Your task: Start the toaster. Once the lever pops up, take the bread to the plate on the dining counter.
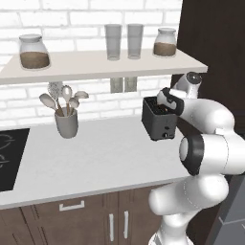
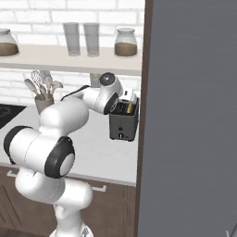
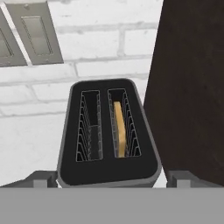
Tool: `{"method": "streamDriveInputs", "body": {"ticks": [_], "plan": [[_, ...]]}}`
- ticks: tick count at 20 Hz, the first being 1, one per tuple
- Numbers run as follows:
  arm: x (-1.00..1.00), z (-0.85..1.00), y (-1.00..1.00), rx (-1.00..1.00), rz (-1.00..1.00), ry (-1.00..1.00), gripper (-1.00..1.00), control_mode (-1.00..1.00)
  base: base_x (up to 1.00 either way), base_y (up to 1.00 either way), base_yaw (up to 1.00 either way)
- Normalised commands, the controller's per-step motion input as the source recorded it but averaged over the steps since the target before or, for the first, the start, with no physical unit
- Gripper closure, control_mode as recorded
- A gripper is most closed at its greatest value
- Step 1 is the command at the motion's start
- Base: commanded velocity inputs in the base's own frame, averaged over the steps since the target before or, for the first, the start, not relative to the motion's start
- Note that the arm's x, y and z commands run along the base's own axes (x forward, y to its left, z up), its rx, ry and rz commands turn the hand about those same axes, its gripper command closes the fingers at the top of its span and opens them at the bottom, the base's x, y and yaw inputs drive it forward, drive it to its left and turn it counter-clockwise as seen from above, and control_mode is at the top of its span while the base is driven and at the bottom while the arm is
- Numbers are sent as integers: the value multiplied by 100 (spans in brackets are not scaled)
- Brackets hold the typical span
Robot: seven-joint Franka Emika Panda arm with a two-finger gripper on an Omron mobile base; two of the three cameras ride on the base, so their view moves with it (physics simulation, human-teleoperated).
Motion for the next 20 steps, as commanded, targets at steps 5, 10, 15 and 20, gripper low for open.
{"method": "streamDriveInputs", "body": {"ticks": [5,10,15,20], "plan": [[11,-21,0,-1,0,0,-100,-100,0,0,0],[10,-13,0,0,0,0,-100,-100,0,0,0],[15,-12,0,0,0,0,-100,-100,0,0,0],[16,-8,-6,0,0,0,-100,-100,0,0,0]]}}
